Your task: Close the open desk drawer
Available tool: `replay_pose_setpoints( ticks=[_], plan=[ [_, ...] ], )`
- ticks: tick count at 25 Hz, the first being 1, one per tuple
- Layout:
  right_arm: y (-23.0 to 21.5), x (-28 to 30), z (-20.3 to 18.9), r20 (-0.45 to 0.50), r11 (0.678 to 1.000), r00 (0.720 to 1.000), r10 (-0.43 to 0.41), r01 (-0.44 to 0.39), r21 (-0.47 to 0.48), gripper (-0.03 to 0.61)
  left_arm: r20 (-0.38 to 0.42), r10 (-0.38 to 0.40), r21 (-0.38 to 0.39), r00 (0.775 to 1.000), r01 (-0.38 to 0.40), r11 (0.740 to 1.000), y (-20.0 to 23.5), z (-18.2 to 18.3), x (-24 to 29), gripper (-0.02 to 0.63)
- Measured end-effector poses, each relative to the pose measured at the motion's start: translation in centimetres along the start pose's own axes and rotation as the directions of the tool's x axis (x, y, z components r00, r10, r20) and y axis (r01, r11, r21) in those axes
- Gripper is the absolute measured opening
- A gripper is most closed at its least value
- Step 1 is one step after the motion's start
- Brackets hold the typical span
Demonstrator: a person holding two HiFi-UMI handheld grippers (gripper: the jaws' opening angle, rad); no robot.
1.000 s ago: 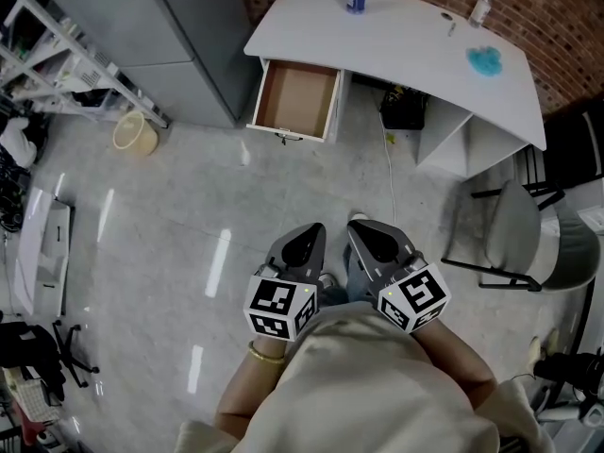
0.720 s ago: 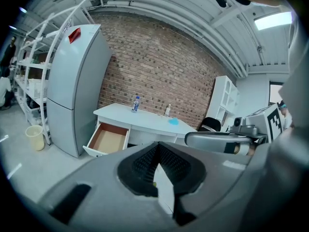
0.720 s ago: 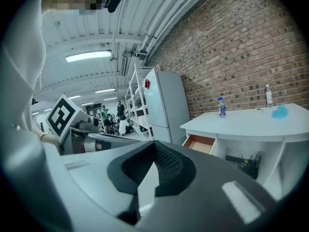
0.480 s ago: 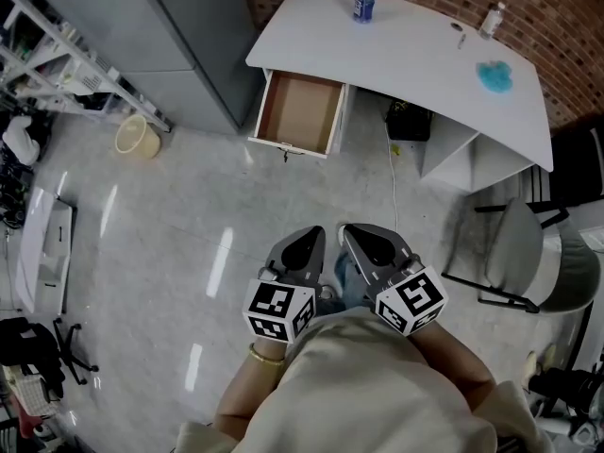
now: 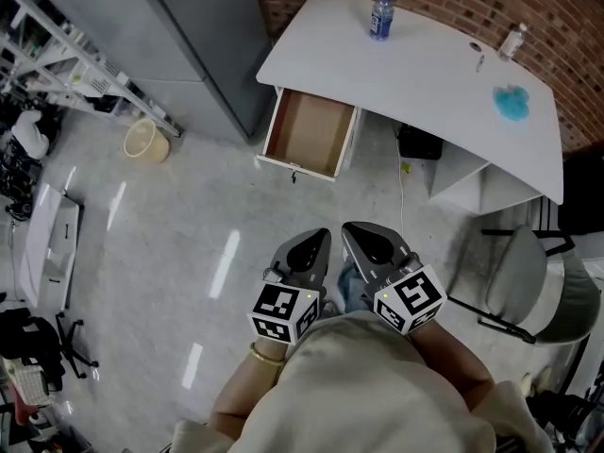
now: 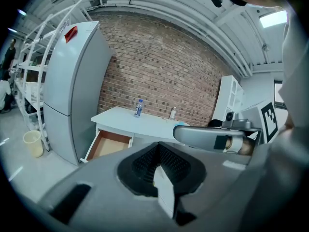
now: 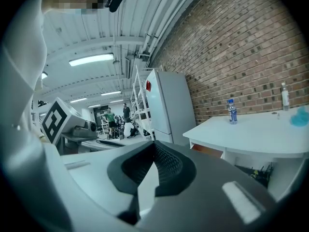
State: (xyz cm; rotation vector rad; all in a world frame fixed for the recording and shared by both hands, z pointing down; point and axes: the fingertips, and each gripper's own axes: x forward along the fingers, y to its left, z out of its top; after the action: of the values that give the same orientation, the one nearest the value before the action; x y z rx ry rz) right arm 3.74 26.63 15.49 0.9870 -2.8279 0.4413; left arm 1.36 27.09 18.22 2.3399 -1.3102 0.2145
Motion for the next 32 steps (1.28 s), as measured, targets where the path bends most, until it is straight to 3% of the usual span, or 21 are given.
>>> replay_pose_setpoints(
  ticks=[12,22,32],
  plan=[
    [-4.9,2.6,2.2,-0.041,0.997,0.996,0.08,-0.08,-0.013,0.002,0.019,0.098,-0.056,0.995,-0.096,0.994,2.8,3.4,4.9,0.0],
    [-9.3,5.3,3.8,-0.077,0.979,0.978,0.193,-0.197,-0.047,0.002,0.057,0.213,-0.117,0.975,-0.205,0.972,5.5,6.1,9.3,0.0],
    [-13.7,7.0,4.6,-0.096,0.964,0.963,0.251,-0.258,-0.06,0.002,0.071,0.271,-0.14,0.96,-0.26,0.956,6.3,7.4,13.2,0.0]
  ],
)
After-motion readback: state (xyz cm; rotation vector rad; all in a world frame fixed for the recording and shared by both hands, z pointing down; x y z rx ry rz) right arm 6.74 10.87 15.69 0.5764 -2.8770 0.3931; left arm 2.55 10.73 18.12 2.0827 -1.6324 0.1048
